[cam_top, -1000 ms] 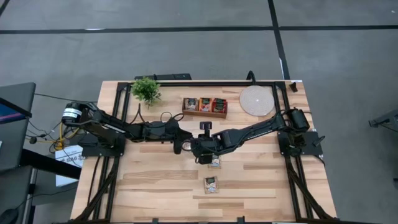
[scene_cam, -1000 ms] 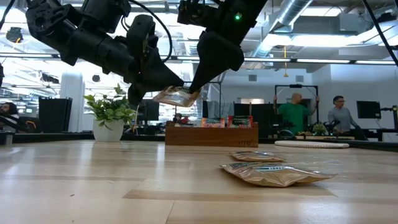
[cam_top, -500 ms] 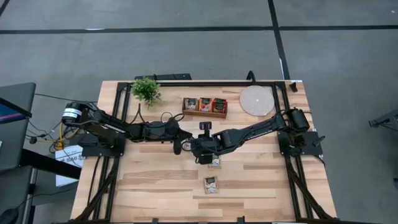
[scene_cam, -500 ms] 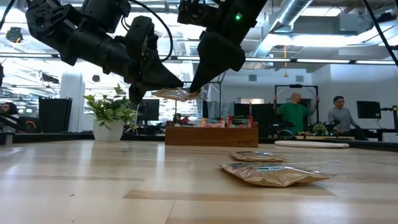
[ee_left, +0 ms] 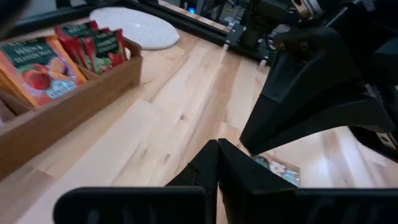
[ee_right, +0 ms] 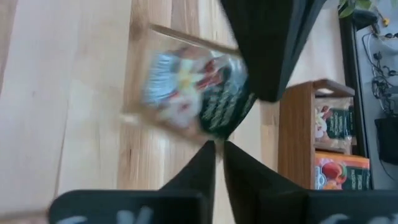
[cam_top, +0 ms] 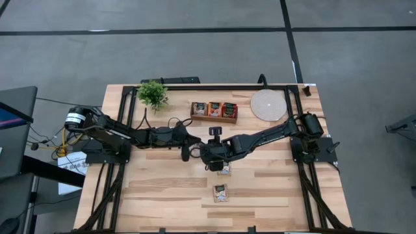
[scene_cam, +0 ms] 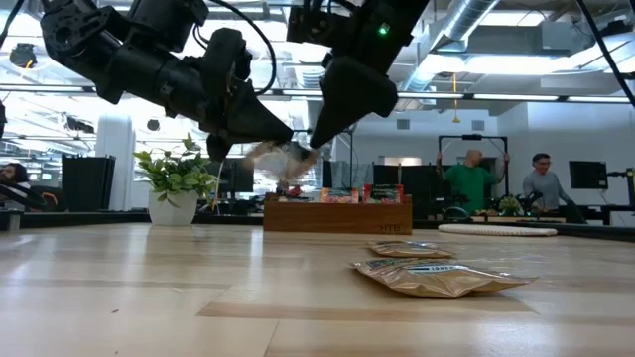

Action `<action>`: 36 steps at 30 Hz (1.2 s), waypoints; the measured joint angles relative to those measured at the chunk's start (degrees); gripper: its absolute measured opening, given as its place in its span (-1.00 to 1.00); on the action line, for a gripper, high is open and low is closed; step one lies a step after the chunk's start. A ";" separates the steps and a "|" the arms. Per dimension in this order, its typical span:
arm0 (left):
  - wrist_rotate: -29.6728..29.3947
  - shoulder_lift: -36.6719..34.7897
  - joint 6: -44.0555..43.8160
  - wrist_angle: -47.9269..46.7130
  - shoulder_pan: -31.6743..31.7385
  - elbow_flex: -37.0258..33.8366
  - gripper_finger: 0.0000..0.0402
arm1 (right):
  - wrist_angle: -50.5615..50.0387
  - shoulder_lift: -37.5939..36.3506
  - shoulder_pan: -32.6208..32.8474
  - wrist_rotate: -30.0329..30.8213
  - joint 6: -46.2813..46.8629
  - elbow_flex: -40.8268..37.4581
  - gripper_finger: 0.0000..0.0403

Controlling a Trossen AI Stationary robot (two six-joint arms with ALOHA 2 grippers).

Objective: Pick & Place Tea
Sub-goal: Put the brown tea bag into the left section of the wooden organizer

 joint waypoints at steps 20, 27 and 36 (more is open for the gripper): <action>-10.37 0.02 15.27 4.10 2.83 -0.04 -1.00 | -23.28 -0.02 -2.13 9.41 11.84 0.00 -0.49; -4.08 1.69 22.33 11.90 11.62 -0.02 -1.00 | -35.04 -0.03 -0.13 10.96 19.85 0.00 -0.55; 6.47 11.25 22.72 29.08 25.10 -0.04 -1.00 | -38.51 -0.04 5.36 13.96 27.22 0.00 -0.55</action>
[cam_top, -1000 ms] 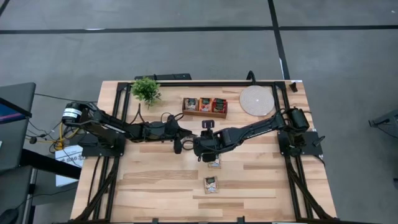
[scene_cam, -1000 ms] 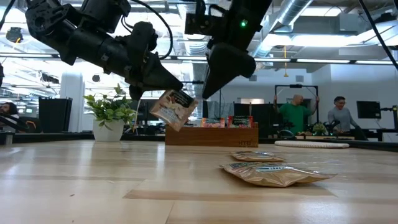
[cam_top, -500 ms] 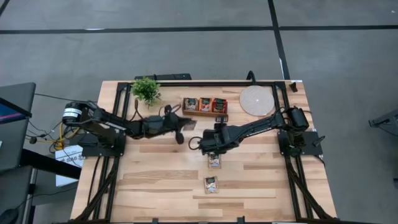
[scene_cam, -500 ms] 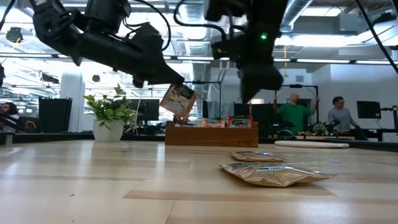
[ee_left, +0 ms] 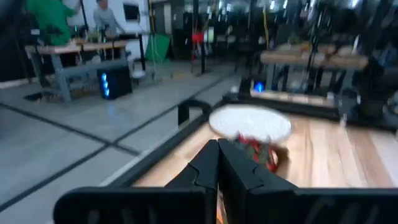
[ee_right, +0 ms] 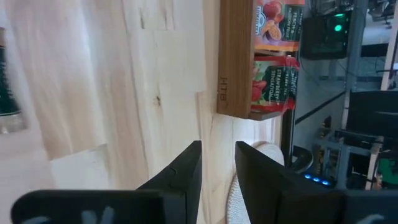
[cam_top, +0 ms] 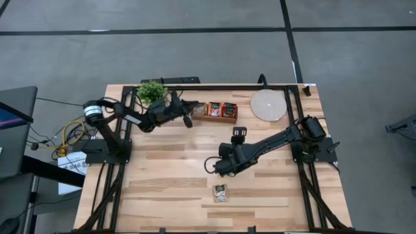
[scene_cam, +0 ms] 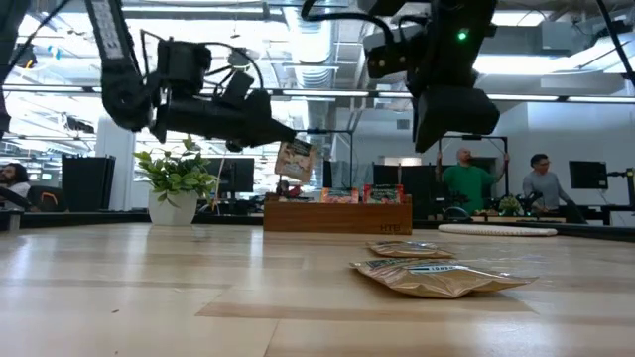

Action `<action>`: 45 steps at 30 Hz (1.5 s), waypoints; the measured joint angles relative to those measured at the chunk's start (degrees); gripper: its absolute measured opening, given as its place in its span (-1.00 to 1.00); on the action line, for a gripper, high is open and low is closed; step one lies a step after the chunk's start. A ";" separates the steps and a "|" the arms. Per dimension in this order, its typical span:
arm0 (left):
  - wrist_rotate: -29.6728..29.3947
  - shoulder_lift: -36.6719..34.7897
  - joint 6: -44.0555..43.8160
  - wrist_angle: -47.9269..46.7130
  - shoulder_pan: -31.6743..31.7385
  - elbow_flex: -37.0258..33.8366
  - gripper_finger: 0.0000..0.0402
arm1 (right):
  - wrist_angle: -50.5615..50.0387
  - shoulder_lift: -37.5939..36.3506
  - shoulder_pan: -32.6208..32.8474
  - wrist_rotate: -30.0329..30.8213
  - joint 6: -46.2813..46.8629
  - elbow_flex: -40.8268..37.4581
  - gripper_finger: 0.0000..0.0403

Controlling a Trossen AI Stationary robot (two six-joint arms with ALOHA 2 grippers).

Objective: Pick & Place Tea
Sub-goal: Put the brown tea bag into the left section of the wooden organizer

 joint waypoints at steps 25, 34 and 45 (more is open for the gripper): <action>6.56 14.78 0.46 3.99 8.54 6.83 -1.00 | 0.59 0.00 2.03 -0.04 3.28 0.00 -0.55; 5.85 14.78 1.68 5.55 9.97 5.95 -1.00 | 0.87 0.00 1.99 -0.07 3.28 0.00 -0.55; 5.70 14.78 2.49 4.45 10.00 5.95 -1.00 | 1.23 0.00 1.99 -0.09 3.28 -0.02 -0.55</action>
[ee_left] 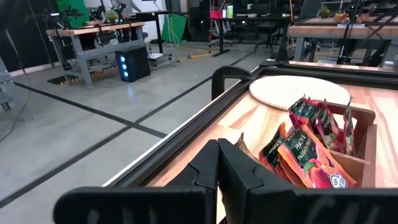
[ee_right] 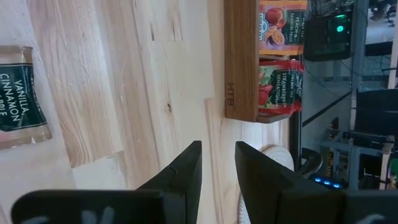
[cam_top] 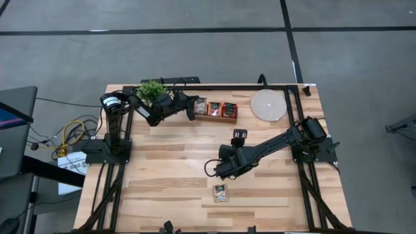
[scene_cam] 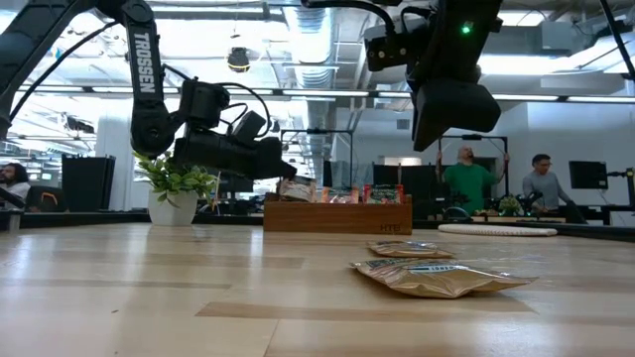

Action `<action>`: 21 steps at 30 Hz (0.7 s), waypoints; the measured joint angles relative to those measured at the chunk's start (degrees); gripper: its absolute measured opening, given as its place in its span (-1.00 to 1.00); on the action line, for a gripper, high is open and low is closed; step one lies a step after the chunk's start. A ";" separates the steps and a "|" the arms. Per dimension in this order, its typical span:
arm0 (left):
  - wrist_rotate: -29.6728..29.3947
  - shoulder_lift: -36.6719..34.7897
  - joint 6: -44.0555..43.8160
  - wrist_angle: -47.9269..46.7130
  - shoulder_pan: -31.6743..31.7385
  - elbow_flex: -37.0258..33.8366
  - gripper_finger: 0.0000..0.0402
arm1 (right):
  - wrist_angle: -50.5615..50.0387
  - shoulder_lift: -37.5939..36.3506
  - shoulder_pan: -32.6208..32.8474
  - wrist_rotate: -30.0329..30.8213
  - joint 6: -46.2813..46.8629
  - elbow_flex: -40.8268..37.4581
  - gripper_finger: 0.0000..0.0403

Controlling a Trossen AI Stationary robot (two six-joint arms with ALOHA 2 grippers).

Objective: Pick & Place Tea
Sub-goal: Put the brown tea bag into the left section of the wooden organizer

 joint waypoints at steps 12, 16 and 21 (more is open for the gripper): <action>0.00 0.00 -0.24 -0.42 0.00 0.00 -1.00 | 0.73 0.00 0.00 -0.02 -0.04 0.00 -0.55; -0.02 0.00 -0.31 -0.42 0.00 0.00 -1.00 | 0.82 0.00 0.00 -0.02 -0.07 0.00 -0.55; -0.01 0.00 -0.37 -0.39 0.00 0.00 -1.00 | 0.93 0.00 0.00 -0.02 -0.15 0.00 -0.55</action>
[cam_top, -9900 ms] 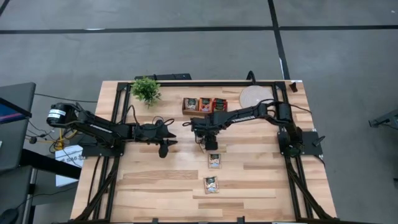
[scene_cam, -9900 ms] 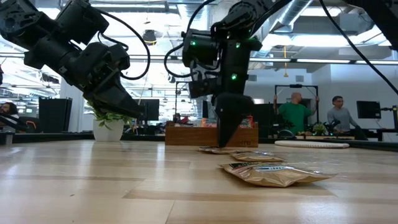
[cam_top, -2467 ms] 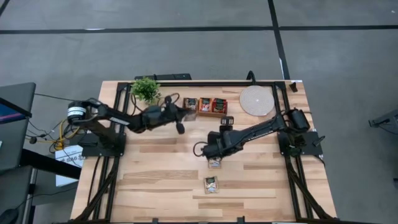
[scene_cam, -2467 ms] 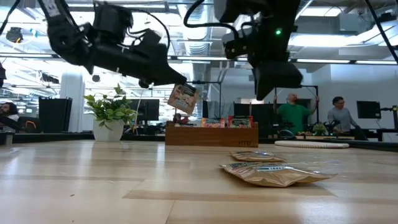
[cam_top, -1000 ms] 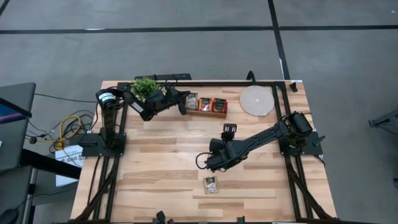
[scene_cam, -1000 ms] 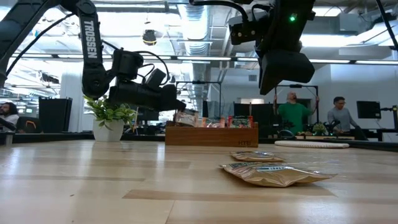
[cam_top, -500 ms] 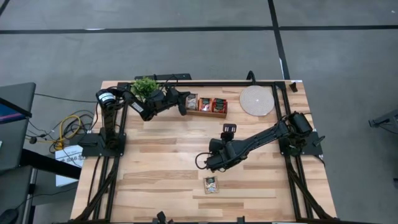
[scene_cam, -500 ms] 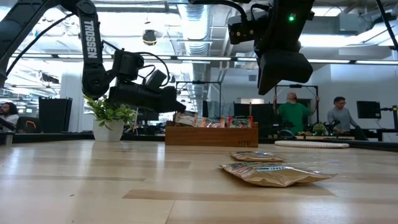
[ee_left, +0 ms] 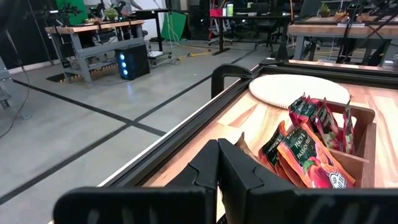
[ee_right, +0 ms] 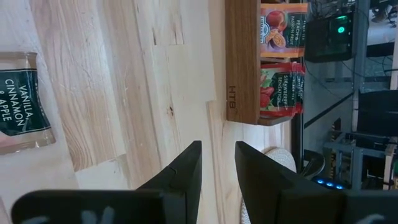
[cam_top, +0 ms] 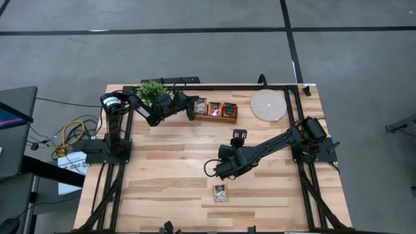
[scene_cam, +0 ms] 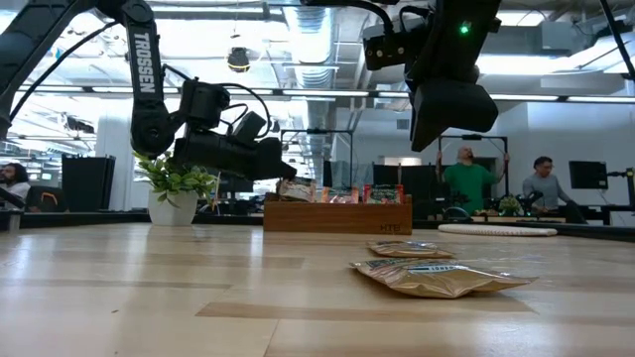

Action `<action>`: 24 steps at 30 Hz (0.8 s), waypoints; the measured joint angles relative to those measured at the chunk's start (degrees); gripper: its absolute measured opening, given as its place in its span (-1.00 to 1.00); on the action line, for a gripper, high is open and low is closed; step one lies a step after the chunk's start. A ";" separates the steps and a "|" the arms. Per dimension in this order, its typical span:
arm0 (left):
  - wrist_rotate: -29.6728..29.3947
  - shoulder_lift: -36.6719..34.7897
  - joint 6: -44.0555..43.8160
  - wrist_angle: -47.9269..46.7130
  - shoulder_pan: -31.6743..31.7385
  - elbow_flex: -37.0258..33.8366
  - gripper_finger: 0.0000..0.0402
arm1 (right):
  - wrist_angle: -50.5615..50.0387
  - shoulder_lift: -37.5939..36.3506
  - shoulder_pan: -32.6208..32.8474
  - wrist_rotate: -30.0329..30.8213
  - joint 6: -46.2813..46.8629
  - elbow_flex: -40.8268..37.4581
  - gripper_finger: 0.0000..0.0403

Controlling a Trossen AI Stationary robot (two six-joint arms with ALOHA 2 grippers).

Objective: Pick & Place Tea
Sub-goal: Put the brown tea bag into the left section of the wooden organizer

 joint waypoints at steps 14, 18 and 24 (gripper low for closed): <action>1.00 -0.02 0.42 0.85 -0.04 0.04 -1.00 | 0.44 0.00 0.00 0.02 -0.31 0.00 -0.55; 1.04 -0.02 0.42 0.85 -0.04 0.04 -1.00 | 0.44 0.00 0.00 0.00 -0.32 -0.01 -0.55; 0.97 -0.04 0.42 -1.38 -0.04 1.36 -0.97 | 0.44 0.00 0.00 0.00 -0.31 -0.02 -0.55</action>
